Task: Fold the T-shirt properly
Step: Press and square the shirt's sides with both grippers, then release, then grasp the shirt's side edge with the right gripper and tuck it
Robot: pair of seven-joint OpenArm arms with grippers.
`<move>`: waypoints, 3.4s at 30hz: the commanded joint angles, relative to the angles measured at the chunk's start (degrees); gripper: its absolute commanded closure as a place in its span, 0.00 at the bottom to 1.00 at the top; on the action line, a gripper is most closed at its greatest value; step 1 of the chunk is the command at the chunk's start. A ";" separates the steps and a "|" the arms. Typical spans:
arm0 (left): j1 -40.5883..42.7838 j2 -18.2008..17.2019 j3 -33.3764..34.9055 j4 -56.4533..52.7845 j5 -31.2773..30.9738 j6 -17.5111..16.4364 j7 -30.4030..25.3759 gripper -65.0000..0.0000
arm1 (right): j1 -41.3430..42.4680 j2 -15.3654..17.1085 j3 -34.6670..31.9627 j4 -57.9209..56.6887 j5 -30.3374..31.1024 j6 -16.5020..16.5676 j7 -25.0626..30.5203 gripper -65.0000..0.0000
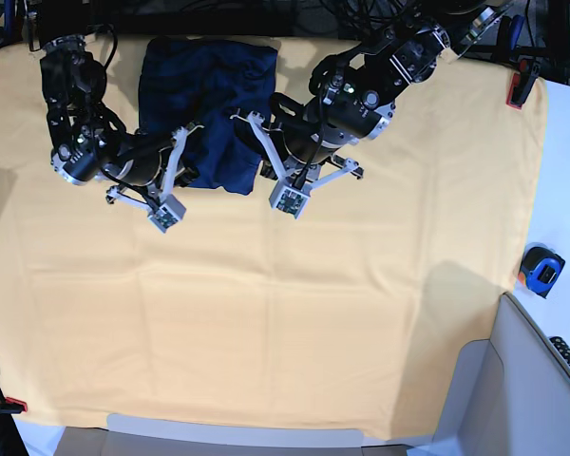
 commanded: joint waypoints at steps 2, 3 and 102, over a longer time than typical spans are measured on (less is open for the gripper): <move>-0.82 0.06 0.02 0.84 0.20 0.56 -0.71 1.00 | 2.66 -0.92 -1.37 -1.09 0.13 0.02 0.97 0.95; -0.82 0.06 0.11 0.84 0.20 0.56 -0.71 1.00 | 3.36 -1.71 -2.07 -1.97 -0.05 0.02 0.97 0.95; 17.64 -2.49 -23.98 0.93 -0.15 0.39 -16.01 0.84 | -4.11 -4.08 25.71 -12.08 16.48 -26.96 4.83 0.60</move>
